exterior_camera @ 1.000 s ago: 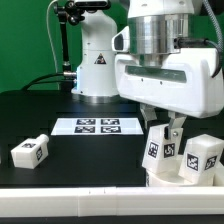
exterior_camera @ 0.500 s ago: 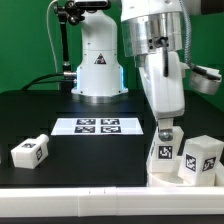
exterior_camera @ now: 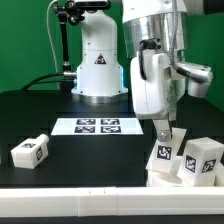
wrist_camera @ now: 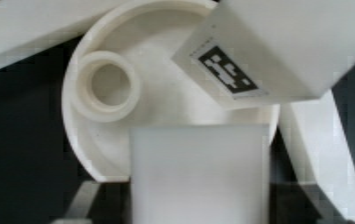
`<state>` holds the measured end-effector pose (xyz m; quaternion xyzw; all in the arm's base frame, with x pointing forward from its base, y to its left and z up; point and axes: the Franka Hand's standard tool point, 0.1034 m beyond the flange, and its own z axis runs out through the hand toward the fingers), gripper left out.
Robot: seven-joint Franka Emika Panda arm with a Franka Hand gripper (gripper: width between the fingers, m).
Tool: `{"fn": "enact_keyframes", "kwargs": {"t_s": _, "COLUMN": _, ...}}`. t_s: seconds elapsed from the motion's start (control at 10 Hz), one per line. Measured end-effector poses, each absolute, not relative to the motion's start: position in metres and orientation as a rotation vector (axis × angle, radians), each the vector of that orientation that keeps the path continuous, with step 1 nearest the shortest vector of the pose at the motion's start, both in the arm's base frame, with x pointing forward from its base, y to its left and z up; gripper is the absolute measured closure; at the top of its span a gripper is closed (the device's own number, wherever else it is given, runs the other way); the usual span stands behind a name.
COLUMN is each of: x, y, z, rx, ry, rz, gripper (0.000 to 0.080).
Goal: Assemble stool
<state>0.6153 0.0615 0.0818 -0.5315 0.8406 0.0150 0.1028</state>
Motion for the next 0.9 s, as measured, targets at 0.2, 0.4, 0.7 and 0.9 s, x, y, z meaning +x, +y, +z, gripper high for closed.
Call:
{"fn": "enact_keyframes", "kwargs": {"t_s": 0.2, "x": 0.616, "y": 0.061, "z": 0.081, "rx": -1.437, "ry": 2.553, "rz": 0.064, "gripper": 0.0462}}
{"fn": "enact_keyframes", "kwargs": {"t_s": 0.4, "x": 0.616, "y": 0.061, "z": 0.081, "rx": -1.347, "ry": 2.599, "rz": 0.078, "gripper": 0.0462}}
{"fn": "enact_keyframes", "kwargs": {"t_s": 0.7, "x": 0.617, "y": 0.063, "z": 0.087, "rx": -1.447, "ry": 2.552, "rz": 0.098, "gripper": 0.0243}}
{"fn": "enact_keyframes", "kwargs": {"t_s": 0.9, "x": 0.621, "y": 0.067, "z": 0.099, "rx": -1.556, "ry": 2.469, "rz": 0.095, "gripper": 0.0179}}
